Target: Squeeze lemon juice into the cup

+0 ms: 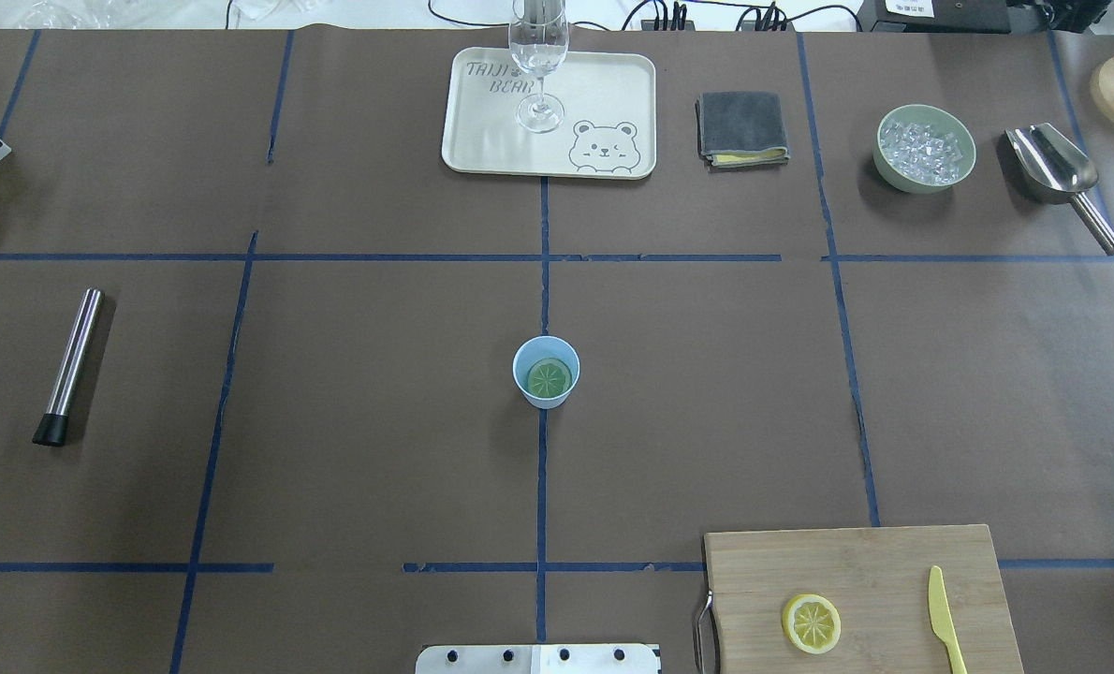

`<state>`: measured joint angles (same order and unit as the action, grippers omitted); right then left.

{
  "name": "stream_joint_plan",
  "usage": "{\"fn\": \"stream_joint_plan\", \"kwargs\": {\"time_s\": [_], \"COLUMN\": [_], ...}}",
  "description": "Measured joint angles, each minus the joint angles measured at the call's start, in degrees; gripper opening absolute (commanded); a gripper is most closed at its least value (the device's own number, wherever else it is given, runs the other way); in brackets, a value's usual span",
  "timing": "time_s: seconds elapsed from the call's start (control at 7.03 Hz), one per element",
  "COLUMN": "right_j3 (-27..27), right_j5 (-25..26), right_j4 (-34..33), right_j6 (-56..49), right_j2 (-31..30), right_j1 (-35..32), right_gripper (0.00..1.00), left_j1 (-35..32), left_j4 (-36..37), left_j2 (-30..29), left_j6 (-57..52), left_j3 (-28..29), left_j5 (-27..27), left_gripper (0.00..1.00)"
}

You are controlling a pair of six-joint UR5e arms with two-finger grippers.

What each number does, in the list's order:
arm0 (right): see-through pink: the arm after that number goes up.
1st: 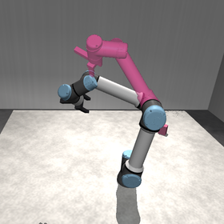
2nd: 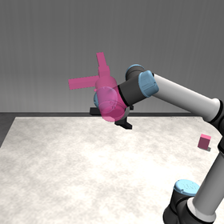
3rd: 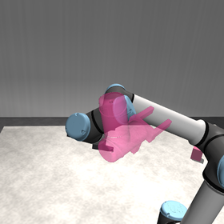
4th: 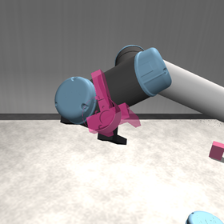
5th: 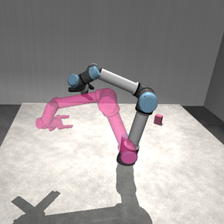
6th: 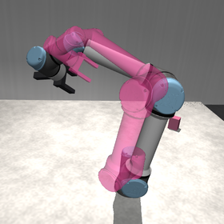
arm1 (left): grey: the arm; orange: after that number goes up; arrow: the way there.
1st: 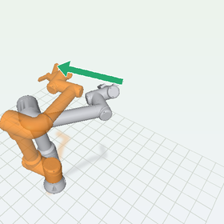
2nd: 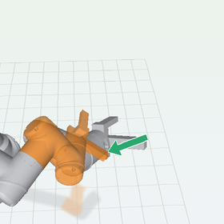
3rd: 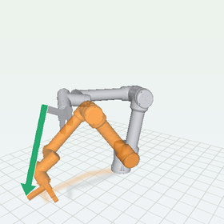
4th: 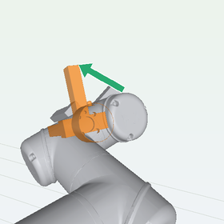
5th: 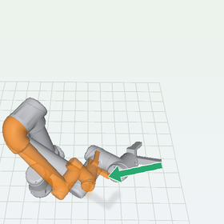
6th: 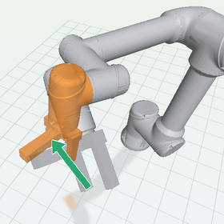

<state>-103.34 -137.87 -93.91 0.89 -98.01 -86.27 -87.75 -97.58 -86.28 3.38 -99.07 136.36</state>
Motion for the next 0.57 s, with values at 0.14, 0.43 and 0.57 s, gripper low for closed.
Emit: {"fn": "stream_joint_plan", "kwargs": {"time_s": [0.14,0.43,0.57], "right_j3": [-0.8,-1.2,-1.2], "right_j5": [0.2,0.3,0.3], "right_j4": [-0.7,-1.0,-1.0], "right_j6": [-0.1,-0.1,0.0], "right_j2": [-0.6,-0.6,-0.6], "right_j1": [0.2,0.3,0.3], "right_gripper": [1.00,1.00,1.00], "left_j1": [-0.3,-1.1,-1.7], "left_j4": [3.7,7.5,7.3], "left_j2": [-0.2,-0.1,0.6], "left_j6": [-1.4,-7.2,-9.2], "left_j3": [-0.8,0.5,0.3], "left_j5": [-1.9,-2.9,-2.9], "left_gripper": [1.00,1.00,1.00]}}
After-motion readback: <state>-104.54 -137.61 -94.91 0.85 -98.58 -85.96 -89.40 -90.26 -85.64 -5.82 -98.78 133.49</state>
